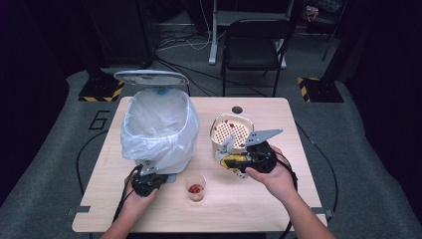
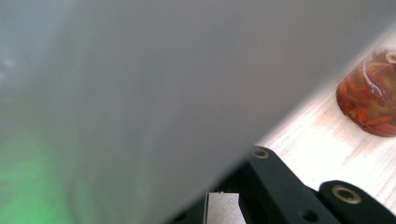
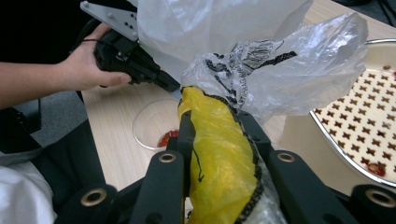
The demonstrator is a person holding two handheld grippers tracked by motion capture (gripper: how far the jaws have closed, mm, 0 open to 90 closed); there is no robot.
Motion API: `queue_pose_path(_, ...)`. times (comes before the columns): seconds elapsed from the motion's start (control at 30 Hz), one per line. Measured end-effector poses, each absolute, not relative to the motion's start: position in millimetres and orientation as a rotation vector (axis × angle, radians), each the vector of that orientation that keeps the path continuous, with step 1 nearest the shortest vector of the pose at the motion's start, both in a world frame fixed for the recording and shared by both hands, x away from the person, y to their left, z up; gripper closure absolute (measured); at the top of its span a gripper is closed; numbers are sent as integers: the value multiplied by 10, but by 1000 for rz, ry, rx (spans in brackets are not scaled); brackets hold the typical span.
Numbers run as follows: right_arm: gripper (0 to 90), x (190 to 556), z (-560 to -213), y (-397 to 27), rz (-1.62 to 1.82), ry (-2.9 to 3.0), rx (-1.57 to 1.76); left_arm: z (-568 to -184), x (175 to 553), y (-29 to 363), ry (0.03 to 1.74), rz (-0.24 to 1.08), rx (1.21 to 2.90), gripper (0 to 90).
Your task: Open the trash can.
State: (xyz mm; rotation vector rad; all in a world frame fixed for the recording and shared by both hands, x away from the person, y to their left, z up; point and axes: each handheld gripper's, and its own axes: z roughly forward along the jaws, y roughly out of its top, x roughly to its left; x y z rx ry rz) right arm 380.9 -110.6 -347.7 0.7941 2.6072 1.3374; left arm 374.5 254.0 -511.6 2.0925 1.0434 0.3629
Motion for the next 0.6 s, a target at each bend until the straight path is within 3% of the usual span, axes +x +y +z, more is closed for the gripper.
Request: queue_pose_path(0.6,747,4056,-3109,-961,1295,2643,757,-5121,3746,2538,1044,360,2085,900)
